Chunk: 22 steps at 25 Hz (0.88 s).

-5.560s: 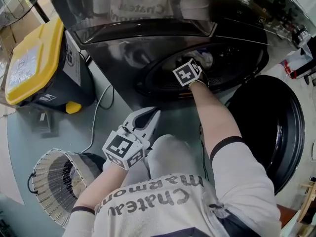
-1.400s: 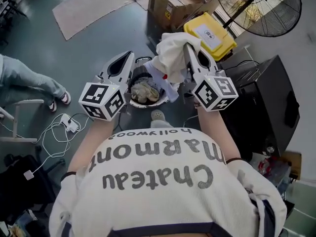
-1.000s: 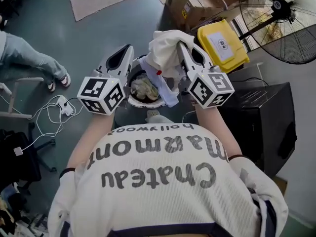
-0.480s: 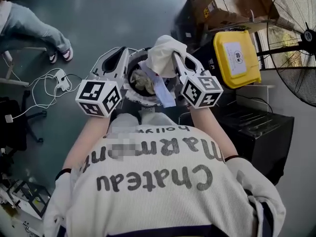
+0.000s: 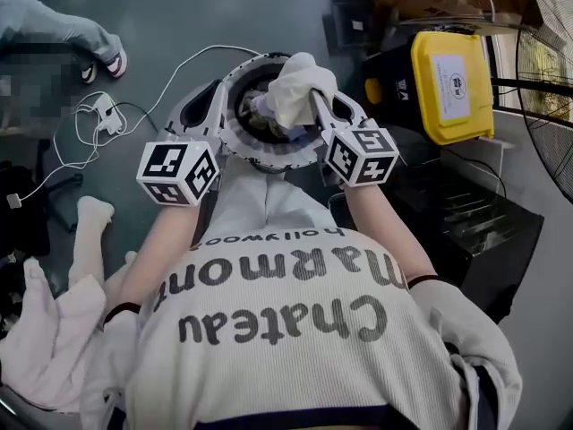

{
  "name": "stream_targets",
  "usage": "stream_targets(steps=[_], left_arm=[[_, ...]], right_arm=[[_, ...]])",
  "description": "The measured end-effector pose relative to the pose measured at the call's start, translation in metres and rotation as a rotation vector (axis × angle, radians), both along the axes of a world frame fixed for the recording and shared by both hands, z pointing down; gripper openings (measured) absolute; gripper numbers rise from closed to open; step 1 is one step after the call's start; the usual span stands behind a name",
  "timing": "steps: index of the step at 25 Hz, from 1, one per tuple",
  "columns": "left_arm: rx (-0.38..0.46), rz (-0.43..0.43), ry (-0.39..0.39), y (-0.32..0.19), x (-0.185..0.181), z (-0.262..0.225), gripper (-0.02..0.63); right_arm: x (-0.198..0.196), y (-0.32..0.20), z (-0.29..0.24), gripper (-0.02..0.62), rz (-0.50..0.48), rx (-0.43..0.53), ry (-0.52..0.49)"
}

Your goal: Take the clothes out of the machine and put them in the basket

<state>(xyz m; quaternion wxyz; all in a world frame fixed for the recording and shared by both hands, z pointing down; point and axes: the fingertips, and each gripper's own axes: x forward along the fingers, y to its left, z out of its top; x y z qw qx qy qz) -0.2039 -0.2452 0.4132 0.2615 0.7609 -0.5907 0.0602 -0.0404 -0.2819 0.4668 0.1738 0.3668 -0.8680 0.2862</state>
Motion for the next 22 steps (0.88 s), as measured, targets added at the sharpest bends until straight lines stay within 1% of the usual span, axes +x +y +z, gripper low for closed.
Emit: stream_targets(steps=[4,7,13,22], left_arm=[[-0.057,0.001,0.022,-0.007,-0.009,0.037,0.008],[-0.089,0.032,0.020,-0.013,-0.010,0.062,0.008],[-0.169,0.070,0.010,-0.014,-0.019,0.111,0.008],[-0.237,0.136,0.006,-0.003,-0.005,0.176,0.008]], right_arm=[[-0.003,0.004,0.040,0.046,0.005,-0.072,0.052],[-0.005,0.003,0.069,0.046,0.030,-0.117,0.070],[-0.019,0.004,0.121,0.046,0.074,-0.216,0.074],[-0.017,0.022,0.192,0.046,0.111,-0.311,0.110]])
